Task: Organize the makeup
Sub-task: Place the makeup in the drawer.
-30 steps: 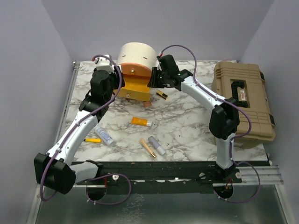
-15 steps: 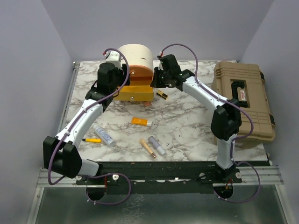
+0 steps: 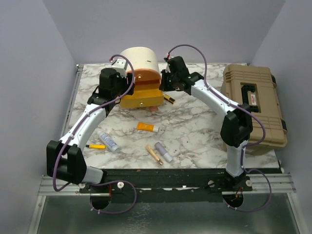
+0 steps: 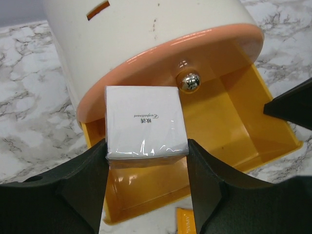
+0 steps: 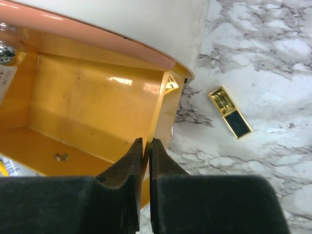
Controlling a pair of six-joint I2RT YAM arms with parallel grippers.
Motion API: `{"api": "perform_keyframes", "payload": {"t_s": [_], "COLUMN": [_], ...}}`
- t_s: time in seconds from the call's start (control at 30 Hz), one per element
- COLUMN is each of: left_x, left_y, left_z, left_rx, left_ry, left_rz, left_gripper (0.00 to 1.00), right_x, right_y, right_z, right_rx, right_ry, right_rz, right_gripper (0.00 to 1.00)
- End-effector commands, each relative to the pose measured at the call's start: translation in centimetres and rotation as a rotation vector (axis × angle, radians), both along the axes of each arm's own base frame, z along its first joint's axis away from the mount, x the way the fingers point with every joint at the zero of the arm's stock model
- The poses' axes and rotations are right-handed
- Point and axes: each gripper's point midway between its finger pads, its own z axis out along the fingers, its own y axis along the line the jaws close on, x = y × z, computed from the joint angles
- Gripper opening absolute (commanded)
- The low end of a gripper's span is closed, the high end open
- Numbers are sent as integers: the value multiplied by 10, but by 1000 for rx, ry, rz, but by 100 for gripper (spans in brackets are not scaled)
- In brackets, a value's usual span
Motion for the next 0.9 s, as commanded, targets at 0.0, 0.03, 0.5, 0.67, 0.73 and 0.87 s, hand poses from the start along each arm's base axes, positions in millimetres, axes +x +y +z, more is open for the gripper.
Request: {"api": "perform_keyframes", "payload": {"t_s": [0.0,0.03,0.5,0.67,0.73,0.87], "left_x": [-3,-2,5,20,23,23], "left_y": [-5,-5,-2,20,24,24], "left_z": [-3,-2,-51,-46,-46,-48], "left_rx": [24,23,-13,27,30,27], "left_ry": [-14,-16,62,6,4,9], "left_rz": [-93,-95,-42,92,120,120], "left_gripper": [27,27,29,35,35,41], "right_x": [7,3,-10,-13,-13,-11], "right_y": [-13,-7,16,19,19,19], "right_z": [20,23,25,22,21,20], "right_rx": [-56,-33,78,100,105,103], "right_ry": [-55,-56,-27,-3,6,13], "right_rz": [3,42,149,145,138,123], "right_gripper": [4,3,2,3,3,3]}}
